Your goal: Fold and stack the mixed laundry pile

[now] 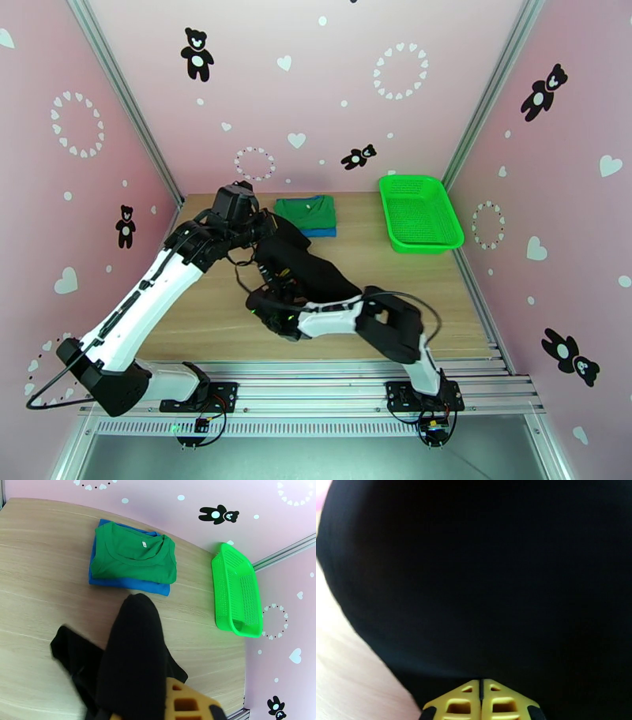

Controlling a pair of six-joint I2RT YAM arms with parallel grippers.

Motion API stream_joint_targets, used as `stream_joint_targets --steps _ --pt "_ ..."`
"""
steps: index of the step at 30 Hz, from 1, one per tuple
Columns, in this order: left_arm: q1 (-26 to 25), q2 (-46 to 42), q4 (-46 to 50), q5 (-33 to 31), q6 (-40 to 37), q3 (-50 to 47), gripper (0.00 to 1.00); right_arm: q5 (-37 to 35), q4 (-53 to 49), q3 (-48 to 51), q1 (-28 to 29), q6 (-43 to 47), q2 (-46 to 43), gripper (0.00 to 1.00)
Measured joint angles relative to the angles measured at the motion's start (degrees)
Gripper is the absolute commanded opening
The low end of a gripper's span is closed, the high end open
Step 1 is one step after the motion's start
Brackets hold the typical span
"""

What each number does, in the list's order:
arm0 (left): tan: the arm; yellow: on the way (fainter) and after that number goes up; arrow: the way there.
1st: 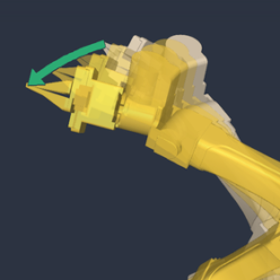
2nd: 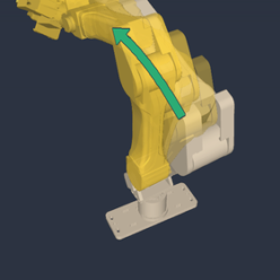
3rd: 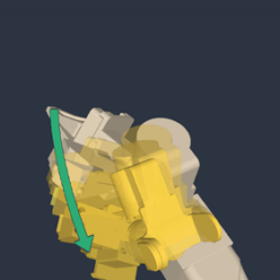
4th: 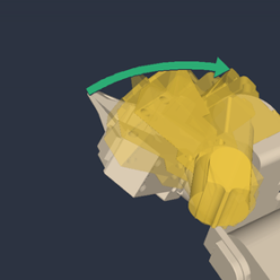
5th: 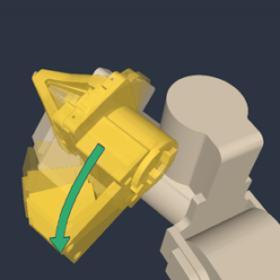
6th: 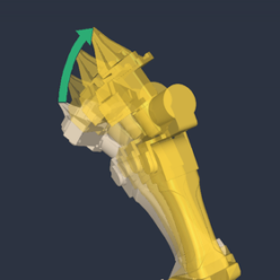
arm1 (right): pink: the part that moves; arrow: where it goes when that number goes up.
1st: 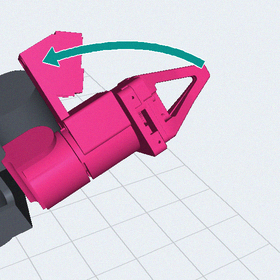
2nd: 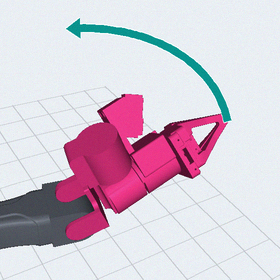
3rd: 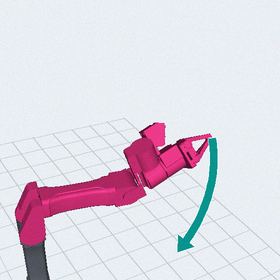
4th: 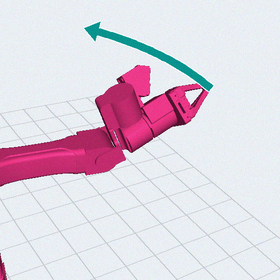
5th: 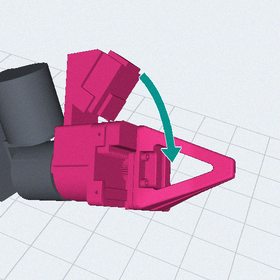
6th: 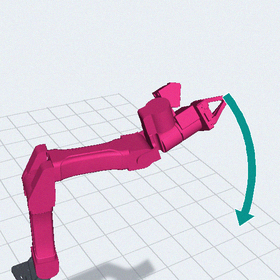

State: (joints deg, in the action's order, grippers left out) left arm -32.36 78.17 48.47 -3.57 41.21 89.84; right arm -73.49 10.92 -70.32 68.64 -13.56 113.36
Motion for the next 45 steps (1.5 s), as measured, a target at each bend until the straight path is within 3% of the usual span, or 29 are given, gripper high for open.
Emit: stream_joint_targets --steps 5,9,10,12,15,18,21,22,24,25,26,33,35,37,39,45 --pt "0.02 -1.20 0.11 -1.97 -0.11 -0.52 0.00 1.07 -6.47 6.58 -2.62 -3.54 -12.98 0.00" --pt "0.07 -1.38 0.50 -4.83 -0.68 -1.20 0.00 11.39 -8.31 12.87 -4.74 -0.11 -22.43 0.00" --pt "0.07 -1.44 0.48 -5.60 -0.94 -1.84 0.00 16.04 -9.31 14.19 -5.57 1.38 -24.83 0.08" --pt "0.17 -1.55 0.59 -6.86 -1.33 -3.54 0.00 24.92 -11.78 15.65 -7.32 4.11 -29.00 0.35" --pt "0.33 -1.57 0.52 -8.98 -1.75 -7.91 0.00 36.76 -17.03 15.96 -9.53 7.98 -34.82 0.56" --pt "0.39 -1.46 0.31 -11.47 -1.66 -14.34 0.00 45.42 -21.62 15.98 -10.25 10.51 -39.95 0.68" --pt "0.46 -0.70 -0.07 -15.21 -1.14 -20.90 0.00 51.74 -25.14 16.00 -11.15 11.69 -42.95 0.71" --pt "0.52 -0.13 -0.02 -16.90 -0.81 -22.86 0.15 53.31 -26.14 16.00 -11.72 11.78 -43.23 0.71" --pt "0.76 1.27 0.04 -20.28 0.02 -25.68 0.76 56.11 -27.63 16.26 -12.79 12.09 -43.17 0.72" --pt "0.98 2.05 0.07 -22.10 0.48 -26.73 0.96 57.13 -28.33 16.57 -13.20 12.11 -43.01 0.72" --pt "1.16 2.80 0.26 -23.76 0.98 -27.45 0.98 58.10 -29.00 16.87 -13.44 12.09 -42.80 0.72" --pt "1.68 4.46 3.26 -29.97 2.80 -27.43 0.98 61.44 -31.76 17.75 -15.61 10.29 -38.82 0.71" --pt "1.51 4.44 5.16 -30.12 2.91 -26.64 0.90 61.88 -32.85 17.77 -17.70 9.03 -38.77 0.71" --pt "0.83 3.74 7.02 -29.83 2.91 -26.14 0.77 62.49 -33.81 17.75 -20.41 7.69 -38.80 0.71" --pt "-1.14 1.77 8.70 -27.78 1.95 -26.14 0.70 63.23 -35.26 17.75 -23.19 6.73 -38.95 0.70" --pt "-11.43 -2.08 10.05 -18.40 -1.88 -26.58 0.68 67.73 -40.13 16.50 -32.61 5.35 -39.95 0.69"
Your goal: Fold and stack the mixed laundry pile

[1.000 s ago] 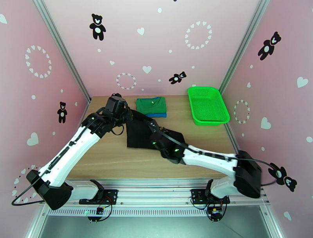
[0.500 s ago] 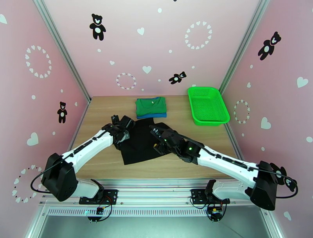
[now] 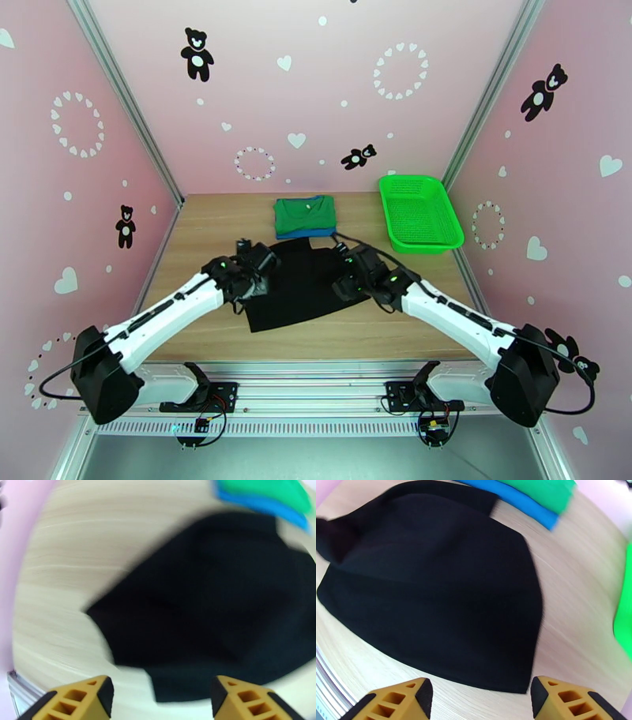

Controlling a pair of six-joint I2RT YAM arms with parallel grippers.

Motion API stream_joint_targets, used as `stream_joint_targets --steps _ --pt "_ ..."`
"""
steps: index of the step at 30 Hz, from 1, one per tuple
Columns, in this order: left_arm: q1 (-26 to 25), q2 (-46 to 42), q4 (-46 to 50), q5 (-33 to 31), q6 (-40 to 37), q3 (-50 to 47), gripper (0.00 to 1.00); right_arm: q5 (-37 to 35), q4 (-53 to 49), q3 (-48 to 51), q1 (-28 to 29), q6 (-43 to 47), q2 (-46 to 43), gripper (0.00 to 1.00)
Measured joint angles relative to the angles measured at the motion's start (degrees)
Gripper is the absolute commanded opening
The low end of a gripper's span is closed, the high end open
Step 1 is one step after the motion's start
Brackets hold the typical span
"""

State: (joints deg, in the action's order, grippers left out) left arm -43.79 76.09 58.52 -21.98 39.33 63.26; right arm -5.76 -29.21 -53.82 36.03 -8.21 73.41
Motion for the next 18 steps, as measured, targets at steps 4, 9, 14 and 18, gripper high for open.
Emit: stream_joint_targets --steps 4,9,14,18 --pt "-3.85 5.68 0.52 3.67 -1.92 -1.64 0.65 2.60 -1.62 -1.25 -3.69 0.04 -1.31 0.69" --pt "-4.39 14.01 1.27 4.31 -2.73 -3.15 0.63 4.55 -2.60 -1.27 -4.90 0.04 -3.37 0.69" --pt "-4.39 17.81 0.92 7.10 -5.35 -3.34 0.65 5.14 -2.78 -1.27 -4.92 0.09 -4.33 0.69" --pt "-4.31 22.23 0.55 9.88 -8.13 -3.34 0.65 5.07 -3.21 -1.27 -4.92 0.24 -4.81 0.70"
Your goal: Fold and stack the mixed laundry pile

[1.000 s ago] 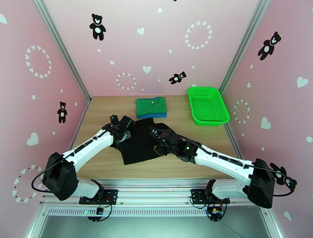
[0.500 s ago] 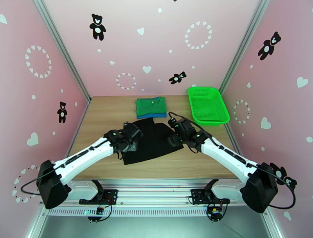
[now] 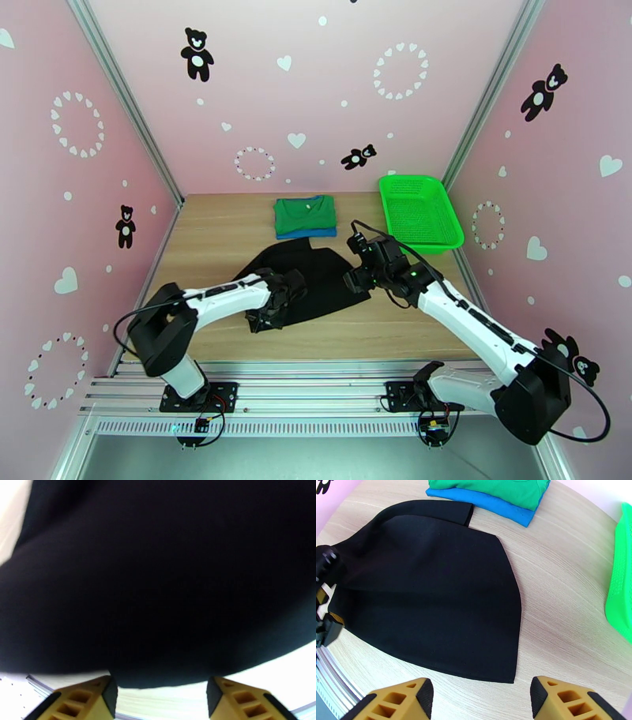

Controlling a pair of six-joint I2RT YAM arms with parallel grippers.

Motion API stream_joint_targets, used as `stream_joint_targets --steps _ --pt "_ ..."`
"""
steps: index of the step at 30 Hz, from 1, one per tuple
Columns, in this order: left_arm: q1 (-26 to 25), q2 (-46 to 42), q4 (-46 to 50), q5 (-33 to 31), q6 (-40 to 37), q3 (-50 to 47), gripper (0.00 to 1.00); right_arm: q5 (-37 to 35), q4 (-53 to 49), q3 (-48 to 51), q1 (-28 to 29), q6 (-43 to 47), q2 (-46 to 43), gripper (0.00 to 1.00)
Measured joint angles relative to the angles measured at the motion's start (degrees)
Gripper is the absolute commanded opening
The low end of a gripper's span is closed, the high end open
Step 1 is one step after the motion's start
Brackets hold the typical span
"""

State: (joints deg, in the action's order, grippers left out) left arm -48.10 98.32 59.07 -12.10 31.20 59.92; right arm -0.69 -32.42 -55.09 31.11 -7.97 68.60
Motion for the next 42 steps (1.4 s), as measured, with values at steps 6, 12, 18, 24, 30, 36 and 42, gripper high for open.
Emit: stream_joint_targets --steps 6,12,18,24,30,36,42 --pt "1.05 3.08 -0.37 3.69 -2.82 0.52 0.65 -1.05 -1.01 0.02 -0.07 0.02 -0.68 0.69" --pt "2.27 5.60 -1.03 10.23 -3.61 1.97 0.65 -2.67 -1.25 0.11 -1.29 -2.23 0.74 0.68" --pt "1.16 9.16 -1.84 20.17 -3.50 5.27 0.66 -4.35 -1.73 0.46 -3.10 -6.95 3.87 0.67" --pt "-1.05 11.78 -1.14 27.65 -2.05 8.87 0.70 -5.68 -2.23 0.48 -3.39 -8.85 4.31 0.66" --pt "-3.23 12.28 -2.12 33.29 -1.36 12.83 0.84 -6.36 -2.75 0.50 -3.39 -9.62 3.78 0.66" --pt "-5.33 10.54 -0.81 29.24 -3.17 17.07 0.79 -6.34 -2.69 2.16 -3.39 -10.69 1.60 0.67" --pt "-6.45 5.92 1.14 24.46 -5.70 13.97 0.66 -5.88 -2.69 4.72 -3.39 -12.59 -1.36 0.66"
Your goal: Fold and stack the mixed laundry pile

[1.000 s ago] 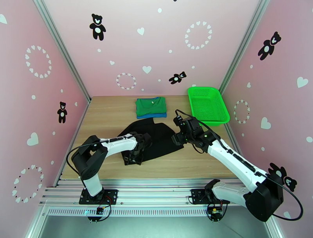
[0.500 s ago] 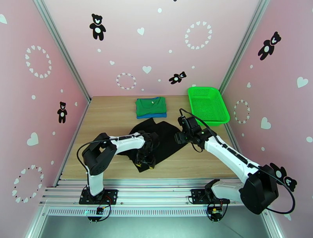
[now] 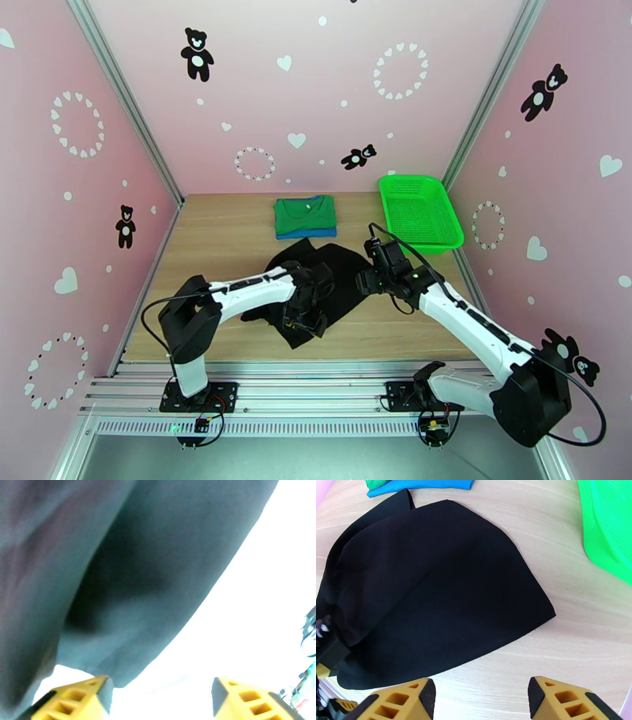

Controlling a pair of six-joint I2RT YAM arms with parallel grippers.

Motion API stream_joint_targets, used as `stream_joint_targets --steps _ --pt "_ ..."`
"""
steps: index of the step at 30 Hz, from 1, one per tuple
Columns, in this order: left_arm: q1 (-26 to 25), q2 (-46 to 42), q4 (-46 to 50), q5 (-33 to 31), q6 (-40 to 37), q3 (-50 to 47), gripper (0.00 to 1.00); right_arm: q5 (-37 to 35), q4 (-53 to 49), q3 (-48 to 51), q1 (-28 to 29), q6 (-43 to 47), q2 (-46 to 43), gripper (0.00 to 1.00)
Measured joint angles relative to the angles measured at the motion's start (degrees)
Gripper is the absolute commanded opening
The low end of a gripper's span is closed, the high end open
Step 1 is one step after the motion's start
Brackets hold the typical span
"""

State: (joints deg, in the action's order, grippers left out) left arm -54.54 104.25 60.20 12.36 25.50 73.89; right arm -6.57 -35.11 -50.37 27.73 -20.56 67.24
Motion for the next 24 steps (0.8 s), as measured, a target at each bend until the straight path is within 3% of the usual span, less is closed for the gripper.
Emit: stream_joint_targets --steps 8,14,24 --pt "-0.39 -0.42 -1.88 -4.31 -2.45 -7.08 0.66 0.09 -0.26 1.33 0.00 -1.75 -2.97 0.66" --pt "-4.24 -0.09 -3.54 -6.88 -3.93 -7.54 0.66 0.07 -0.57 1.38 0.00 -1.99 -3.67 0.66" --pt "-11.39 0.74 -0.98 -21.90 -3.58 -6.25 0.68 0.26 -0.76 1.44 0.00 -1.99 -3.32 0.66"
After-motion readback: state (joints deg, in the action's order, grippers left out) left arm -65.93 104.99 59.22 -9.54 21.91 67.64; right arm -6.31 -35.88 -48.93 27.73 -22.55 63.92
